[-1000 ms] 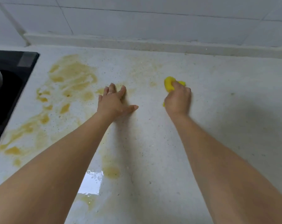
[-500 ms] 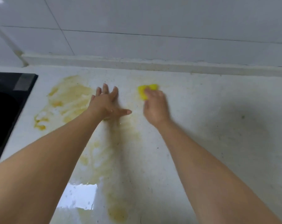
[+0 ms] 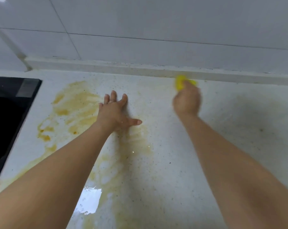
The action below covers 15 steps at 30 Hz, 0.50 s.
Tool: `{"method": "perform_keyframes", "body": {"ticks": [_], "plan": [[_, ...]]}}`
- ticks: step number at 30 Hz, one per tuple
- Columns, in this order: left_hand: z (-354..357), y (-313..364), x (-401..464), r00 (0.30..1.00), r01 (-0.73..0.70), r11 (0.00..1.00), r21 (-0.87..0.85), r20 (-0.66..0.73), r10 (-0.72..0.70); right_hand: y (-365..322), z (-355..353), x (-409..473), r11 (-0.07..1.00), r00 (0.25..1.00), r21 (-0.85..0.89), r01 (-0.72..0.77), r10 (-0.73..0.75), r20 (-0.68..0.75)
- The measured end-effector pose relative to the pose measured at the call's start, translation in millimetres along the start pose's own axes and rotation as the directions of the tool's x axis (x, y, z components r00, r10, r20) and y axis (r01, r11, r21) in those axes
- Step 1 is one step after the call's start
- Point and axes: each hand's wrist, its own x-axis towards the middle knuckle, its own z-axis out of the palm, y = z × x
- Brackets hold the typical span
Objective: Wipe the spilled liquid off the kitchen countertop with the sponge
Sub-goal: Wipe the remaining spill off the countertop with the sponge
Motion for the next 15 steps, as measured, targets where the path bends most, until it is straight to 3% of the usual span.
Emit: {"method": "perform_keyframes", "body": {"ticks": [1,2,4,6,7,8,9,11,12,13,15], "plan": [[0,-2,0,1.000,0.006,1.000,-0.004,-0.004,-0.006,5,-2,7,0.995,0.995,-0.038,-0.095,0.094,-0.013],[1,-3,0,1.000,0.010,1.000,-0.008,-0.004,-0.011,-2,1,4,0.995,0.996,-0.041,-0.089,0.090,0.014],[3,-3,2,1.000,0.003,1.000,-0.026,-0.015,-0.003,-41,17,-23,0.975,0.974,0.133,0.177,-0.193,0.121],[3,-4,2,1.000,0.006,0.999,-0.052,-0.026,-0.007,-66,29,-61,0.852,0.838,0.249,0.461,-0.510,0.193],[3,-4,2,1.000,0.005,0.998,-0.055,-0.028,-0.007,-65,29,-68,0.805,0.791,0.257,0.535,-0.584,0.183],[3,-3,1,1.000,0.003,0.999,-0.050,-0.024,-0.004,-53,23,-62,0.807,0.797,0.241,0.540,-0.582,0.163],[3,-3,-1,1.000,-0.003,0.999,-0.046,-0.016,0.003,-35,15,-51,0.865,0.858,0.197,0.462,-0.492,0.149],[2,-3,-2,1.000,-0.005,0.999,-0.048,-0.018,0.004,6,-3,-22,0.985,0.984,0.066,0.160,-0.164,0.069],[2,-3,-2,1.000,-0.006,0.999,-0.046,-0.020,0.006,17,-9,-16,0.999,0.998,-0.016,0.040,-0.040,0.040],[2,-4,-2,1.000,-0.002,0.999,-0.049,-0.023,0.000,16,-8,-17,0.997,0.999,-0.066,0.027,-0.025,0.037],[2,-3,-2,0.999,0.005,0.999,-0.049,-0.032,-0.006,-10,8,-42,0.976,0.971,0.014,0.216,-0.217,0.097]]}}
